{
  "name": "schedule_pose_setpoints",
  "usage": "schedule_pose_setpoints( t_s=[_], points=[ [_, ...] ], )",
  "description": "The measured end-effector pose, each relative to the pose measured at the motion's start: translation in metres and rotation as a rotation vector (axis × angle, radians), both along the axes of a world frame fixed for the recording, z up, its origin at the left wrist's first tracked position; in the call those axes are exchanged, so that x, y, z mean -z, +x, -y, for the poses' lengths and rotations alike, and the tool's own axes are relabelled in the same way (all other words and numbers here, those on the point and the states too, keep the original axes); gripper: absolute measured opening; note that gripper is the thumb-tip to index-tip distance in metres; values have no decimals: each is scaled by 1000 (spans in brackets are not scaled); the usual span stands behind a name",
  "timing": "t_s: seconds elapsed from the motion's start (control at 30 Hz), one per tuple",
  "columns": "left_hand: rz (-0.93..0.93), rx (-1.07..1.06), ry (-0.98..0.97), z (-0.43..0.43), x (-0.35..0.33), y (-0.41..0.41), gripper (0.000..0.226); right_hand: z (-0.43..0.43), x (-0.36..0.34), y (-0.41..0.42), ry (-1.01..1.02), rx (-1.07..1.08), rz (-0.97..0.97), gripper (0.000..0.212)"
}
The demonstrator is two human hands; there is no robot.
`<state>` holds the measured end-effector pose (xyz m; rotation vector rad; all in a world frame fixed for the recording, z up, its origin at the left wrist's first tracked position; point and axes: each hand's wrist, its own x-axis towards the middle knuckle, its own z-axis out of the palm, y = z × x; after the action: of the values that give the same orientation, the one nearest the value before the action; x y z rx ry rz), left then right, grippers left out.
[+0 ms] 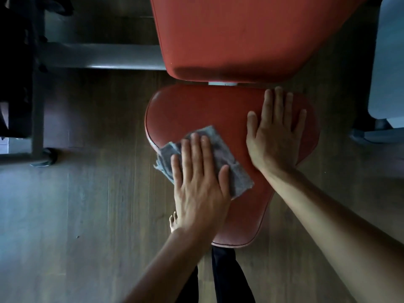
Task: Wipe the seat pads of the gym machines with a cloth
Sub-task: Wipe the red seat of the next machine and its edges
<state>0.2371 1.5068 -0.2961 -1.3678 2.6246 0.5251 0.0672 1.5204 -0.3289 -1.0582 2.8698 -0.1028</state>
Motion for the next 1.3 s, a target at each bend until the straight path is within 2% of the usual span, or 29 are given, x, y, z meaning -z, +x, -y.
schedule_pose_setpoints(
  t_s=[0.1,0.17,0.23,0.3,0.33,0.37,0.43,0.5,0.53,0.57,0.63,0.7,0.73,0.87,1.03,1.17,1.3],
  points=[
    [-95,352,-52,44,10,0,63,-3,2,-3,-10,7,-14,62],
    [-112,468,-141,83,21,-3,61,-4,2,-4,1,5,-32,62],
    [-102,312,-198,105,31,-7,61,-3,2,-2,7,0,-30,62],
    [-69,-26,-198,91,32,-15,63,1,3,0,8,-11,-27,62],
    [-54,-124,-178,75,29,-19,64,1,3,0,6,-9,-33,62],
    [-63,-127,-161,56,24,-22,64,0,2,0,10,-2,-35,62],
    [-124,121,-108,31,16,-21,62,-4,2,-3,21,8,-17,63],
    [-152,382,-113,51,17,-17,62,-8,1,-5,28,15,23,64],
    [-151,421,-151,70,21,-18,61,-9,0,-6,27,20,33,64],
    [-150,377,-192,90,26,-21,61,-8,0,-6,28,23,34,64],
    [-118,153,-192,114,33,-27,62,-3,-2,-4,34,19,44,64],
    [-83,13,-157,104,33,-30,63,0,-2,-1,35,7,51,64],
    [-90,44,-154,94,31,-26,63,0,-4,-1,34,9,52,63],
    [-124,395,-172,96,25,9,62,12,-17,4,67,103,131,56],
    [-151,320,-175,115,33,2,62,29,-16,56,-126,152,192,51],
    [-178,298,-182,118,39,-2,64,25,-7,64,-140,164,104,50],
    [-179,362,-159,120,37,-2,63,27,-8,65,-127,153,121,50]
  ],
)
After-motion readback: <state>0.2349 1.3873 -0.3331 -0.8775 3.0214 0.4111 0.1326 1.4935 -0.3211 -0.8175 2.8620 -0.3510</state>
